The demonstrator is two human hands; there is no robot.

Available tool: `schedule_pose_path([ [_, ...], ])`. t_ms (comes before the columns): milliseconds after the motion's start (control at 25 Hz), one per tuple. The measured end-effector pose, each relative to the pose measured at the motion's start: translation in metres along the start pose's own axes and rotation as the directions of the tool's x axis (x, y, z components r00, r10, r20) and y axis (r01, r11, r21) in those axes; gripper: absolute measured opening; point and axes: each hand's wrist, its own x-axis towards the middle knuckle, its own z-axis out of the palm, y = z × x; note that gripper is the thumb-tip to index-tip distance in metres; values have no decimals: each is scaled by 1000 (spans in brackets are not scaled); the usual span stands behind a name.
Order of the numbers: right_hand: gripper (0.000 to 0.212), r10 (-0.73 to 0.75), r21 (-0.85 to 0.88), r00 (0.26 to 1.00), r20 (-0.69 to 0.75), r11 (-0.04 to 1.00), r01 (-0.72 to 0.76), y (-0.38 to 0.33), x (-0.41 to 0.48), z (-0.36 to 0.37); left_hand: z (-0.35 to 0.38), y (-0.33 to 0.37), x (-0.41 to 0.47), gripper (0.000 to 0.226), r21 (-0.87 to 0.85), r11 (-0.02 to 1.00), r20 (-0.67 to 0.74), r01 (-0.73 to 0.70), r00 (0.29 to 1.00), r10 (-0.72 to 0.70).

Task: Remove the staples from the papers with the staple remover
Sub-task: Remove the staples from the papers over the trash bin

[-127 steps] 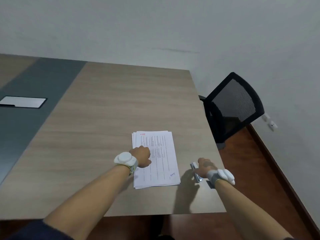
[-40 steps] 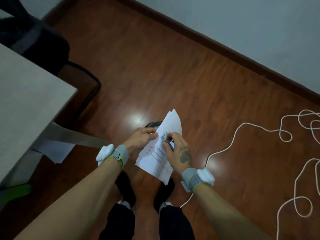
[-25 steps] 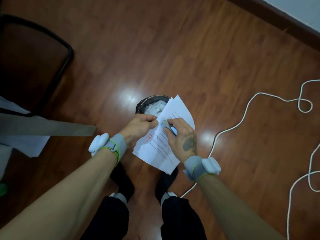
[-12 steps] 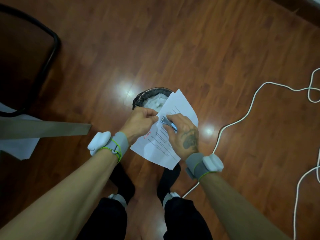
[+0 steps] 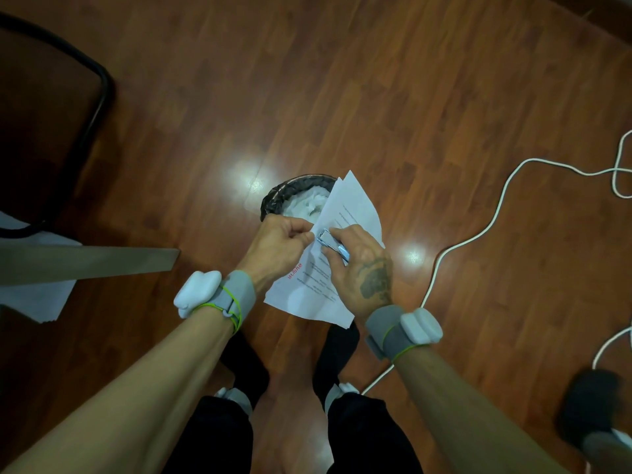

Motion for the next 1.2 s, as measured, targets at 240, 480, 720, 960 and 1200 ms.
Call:
schedule_pose_path([
  [240, 15, -38, 1, 999, -5, 999, 38, 0, 6, 0, -6, 4, 2, 20, 11, 1000, 26, 16, 1000, -16],
  [480, 14, 14, 161, 1000, -11, 987, -12, -3, 5, 7, -16, 3, 2, 23, -48, 998, 50, 43, 998, -40],
  [720, 9, -108, 35, 994, -14, 993, 109, -10, 5, 8, -23, 1, 1, 31, -5, 999, 49, 35, 998, -34],
  [960, 11, -8, 178, 1000, 14, 984, 5, -13, 5, 10, -27, 2, -3, 30, -28, 999, 48, 37, 998, -35],
  [1200, 11, 105, 309, 994, 20, 945, -106, -19, 2, 15, -29, 3, -1, 27, -19, 998, 34, 60, 998, -60],
])
